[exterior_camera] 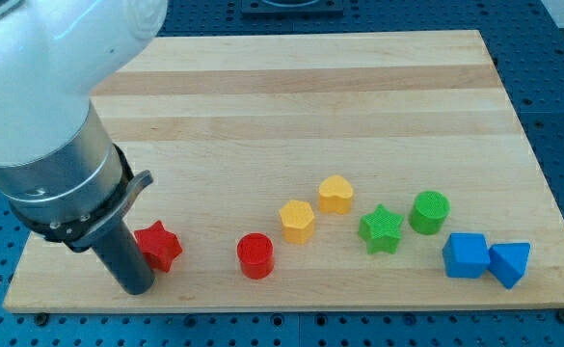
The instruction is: Place your arm at the top left side of the red star
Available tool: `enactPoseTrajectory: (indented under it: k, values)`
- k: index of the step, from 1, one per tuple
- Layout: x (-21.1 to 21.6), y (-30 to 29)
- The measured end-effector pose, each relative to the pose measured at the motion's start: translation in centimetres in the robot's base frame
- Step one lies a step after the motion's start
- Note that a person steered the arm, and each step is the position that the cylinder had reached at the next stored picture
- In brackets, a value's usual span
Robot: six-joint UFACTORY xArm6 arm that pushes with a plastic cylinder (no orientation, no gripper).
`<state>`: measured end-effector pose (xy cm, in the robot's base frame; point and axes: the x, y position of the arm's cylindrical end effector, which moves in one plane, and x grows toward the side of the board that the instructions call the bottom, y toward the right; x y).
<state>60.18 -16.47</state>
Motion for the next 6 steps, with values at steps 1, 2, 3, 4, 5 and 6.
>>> enactPoseTrajectory:
  k: [1,2,3,4,5,6]
  values:
    - [-0.1,0.0]
    - [-3.5,3.2]
    - [-4.1,8.9]
    - [-4.1,9.0]
    - [-4.1,3.0]
    - [-3.7,-1.0]
